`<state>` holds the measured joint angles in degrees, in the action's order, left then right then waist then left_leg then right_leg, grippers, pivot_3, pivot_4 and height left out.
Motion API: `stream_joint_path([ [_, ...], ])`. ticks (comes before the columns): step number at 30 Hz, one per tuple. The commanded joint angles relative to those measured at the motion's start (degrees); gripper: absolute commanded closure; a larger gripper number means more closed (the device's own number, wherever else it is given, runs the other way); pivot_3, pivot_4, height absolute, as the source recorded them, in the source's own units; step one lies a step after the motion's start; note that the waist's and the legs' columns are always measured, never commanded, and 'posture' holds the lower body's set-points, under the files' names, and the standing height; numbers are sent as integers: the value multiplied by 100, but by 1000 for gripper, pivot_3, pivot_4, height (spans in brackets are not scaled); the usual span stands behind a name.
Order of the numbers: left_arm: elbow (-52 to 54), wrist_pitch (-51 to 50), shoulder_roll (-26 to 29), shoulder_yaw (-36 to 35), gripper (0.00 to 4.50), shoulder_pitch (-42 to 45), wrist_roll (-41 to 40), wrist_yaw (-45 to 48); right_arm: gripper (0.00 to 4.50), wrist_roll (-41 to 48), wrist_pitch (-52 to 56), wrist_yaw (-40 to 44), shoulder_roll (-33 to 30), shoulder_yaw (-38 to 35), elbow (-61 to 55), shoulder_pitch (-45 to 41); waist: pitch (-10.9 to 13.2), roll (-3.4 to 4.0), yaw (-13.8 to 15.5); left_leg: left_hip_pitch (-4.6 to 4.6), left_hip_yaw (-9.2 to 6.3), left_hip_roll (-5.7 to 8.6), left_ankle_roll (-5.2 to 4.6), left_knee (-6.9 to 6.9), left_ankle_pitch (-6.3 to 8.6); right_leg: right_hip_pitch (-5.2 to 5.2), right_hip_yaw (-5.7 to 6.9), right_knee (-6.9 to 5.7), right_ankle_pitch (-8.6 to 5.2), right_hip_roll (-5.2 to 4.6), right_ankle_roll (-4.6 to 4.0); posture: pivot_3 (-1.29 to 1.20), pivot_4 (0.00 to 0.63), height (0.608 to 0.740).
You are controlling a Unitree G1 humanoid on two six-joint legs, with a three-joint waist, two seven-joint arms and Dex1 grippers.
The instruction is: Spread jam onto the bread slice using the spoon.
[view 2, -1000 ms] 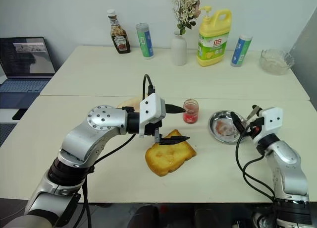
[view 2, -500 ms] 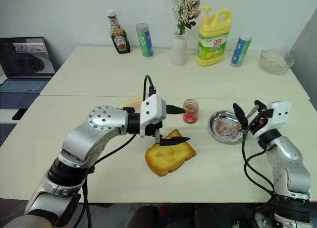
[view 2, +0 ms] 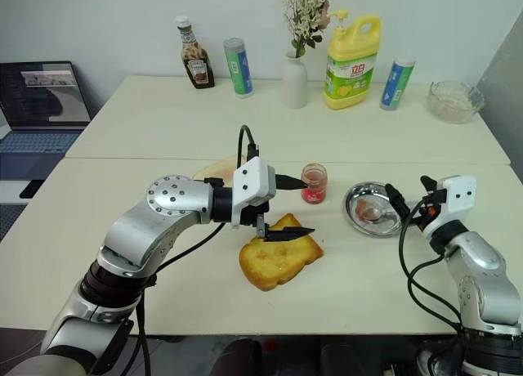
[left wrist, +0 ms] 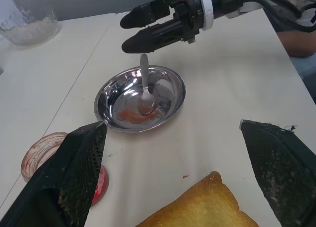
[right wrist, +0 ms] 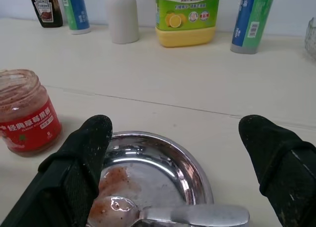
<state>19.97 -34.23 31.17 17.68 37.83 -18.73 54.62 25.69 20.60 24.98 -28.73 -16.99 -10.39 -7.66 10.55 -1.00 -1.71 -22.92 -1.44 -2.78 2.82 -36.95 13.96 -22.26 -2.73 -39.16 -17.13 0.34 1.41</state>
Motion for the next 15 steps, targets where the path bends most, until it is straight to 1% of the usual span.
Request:
stream_joint_path([
  [1, 139, 159, -16, -60, 0, 44, 24, 12, 41, 11, -136, 11, -42, -148, -216, -100, 0, 0, 1, 0, 0, 0, 0, 0, 0, 0, 1, 0, 0, 0, 0, 0, 150, 740],
  [4, 138, 144, 39, -125, 0, 40, -11, 43, 41, 49, -119, 71, -90, -157, -281, -77, 0, 0, 3, -1, 0, 0, 0, 0, 0, 0, 1, 0, 0, 0, 0, 0, 150, 740],
  [10, 183, 135, 391, -399, 0, -78, -172, 237, 41, 248, 80, 468, -374, -144, -727, 132, 0, 0, -1, 1, -1, 0, 0, 0, 0, 0, 1, -1, 0, 0, 0, 0, 150, 740],
  [13, 209, 243, 748, -707, 0, -342, -141, 297, 41, 544, 395, 840, -727, -196, -1228, 428, 0, 0, 4, 0, -2, 0, 0, 0, 0, 0, 2, 0, 0, 0, 0, 0, 150, 740],
  [15, 230, 406, 1161, -866, 0, -713, 5, 388, 41, 771, 622, 1166, -1046, -260, -1595, 681, 0, 0, -14, 1, -2, -1, -1, 1, 0, 0, 2, 0, 0, 0, 0, 0, 150, 740],
])
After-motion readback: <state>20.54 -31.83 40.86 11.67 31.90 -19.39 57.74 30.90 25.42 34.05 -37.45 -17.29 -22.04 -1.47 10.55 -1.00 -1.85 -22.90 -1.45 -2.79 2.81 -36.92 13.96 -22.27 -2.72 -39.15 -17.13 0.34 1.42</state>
